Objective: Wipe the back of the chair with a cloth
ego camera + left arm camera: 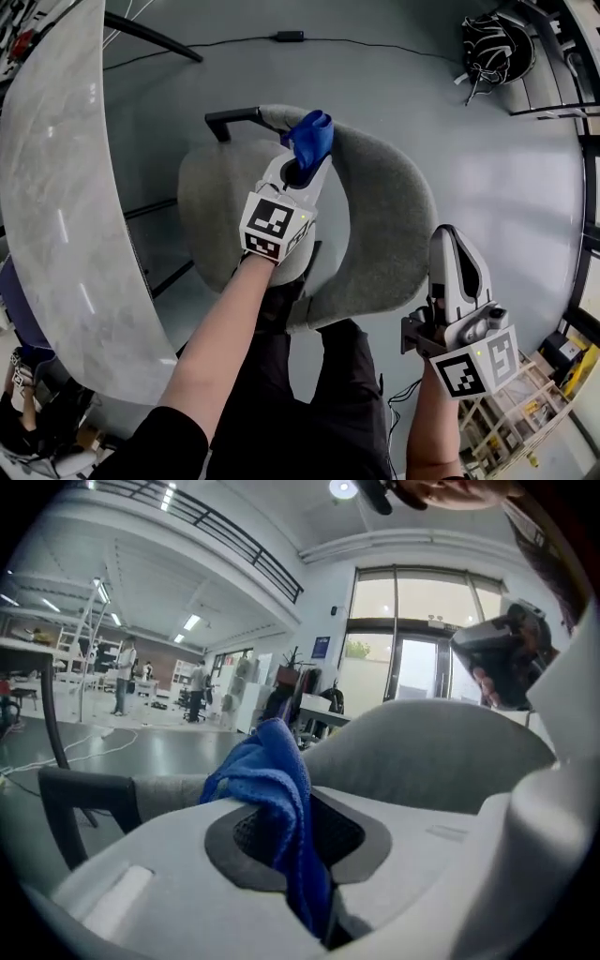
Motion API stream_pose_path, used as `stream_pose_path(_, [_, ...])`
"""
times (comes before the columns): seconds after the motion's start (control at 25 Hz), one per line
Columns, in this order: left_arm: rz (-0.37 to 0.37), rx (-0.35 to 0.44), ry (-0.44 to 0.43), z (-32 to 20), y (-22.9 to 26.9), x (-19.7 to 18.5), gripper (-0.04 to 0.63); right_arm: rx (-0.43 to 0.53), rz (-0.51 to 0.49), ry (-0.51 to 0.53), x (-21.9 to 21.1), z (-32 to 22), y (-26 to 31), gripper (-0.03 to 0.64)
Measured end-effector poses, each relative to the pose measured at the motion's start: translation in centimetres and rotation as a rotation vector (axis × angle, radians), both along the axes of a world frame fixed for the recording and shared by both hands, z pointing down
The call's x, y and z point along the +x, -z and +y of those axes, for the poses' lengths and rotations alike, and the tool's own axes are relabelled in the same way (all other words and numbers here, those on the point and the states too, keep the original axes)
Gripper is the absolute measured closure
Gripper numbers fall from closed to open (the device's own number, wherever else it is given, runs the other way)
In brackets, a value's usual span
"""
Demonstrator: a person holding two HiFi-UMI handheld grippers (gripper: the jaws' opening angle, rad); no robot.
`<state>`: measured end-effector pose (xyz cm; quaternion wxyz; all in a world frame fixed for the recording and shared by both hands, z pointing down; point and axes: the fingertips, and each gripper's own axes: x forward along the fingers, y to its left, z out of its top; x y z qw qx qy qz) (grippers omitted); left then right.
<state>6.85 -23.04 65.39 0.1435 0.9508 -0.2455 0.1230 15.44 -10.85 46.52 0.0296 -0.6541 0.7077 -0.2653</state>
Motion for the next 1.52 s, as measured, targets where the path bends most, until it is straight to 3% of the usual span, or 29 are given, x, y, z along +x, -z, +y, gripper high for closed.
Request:
stream_pose_path(0.2, [0.034,-0.063,-0.137,3.7,-1.5,3.3,0.538,-0.002,0.009,-0.009,0.4,0.1,-0.1,0.603])
stream_pose_path(0.56, [0.115,-0.12,-0.312,10.5,0.9,5.8,0.538,-0.019,0.008,-0.033,1.0,1.9,0.3,0.603])
stream_pose_path(1.28, [0.193,-0.209,-0.522,23.0,6.2,3.8,0.538,-0.022,-0.007,-0.038,-0.2,5.1,1.6,0.603])
stream_pose_path(1.52, [0.151,-0.156,-0.546,25.1,7.0,3.1,0.538,-0.028,-0.013,-0.042,-0.3,5.2,1.3,0.603])
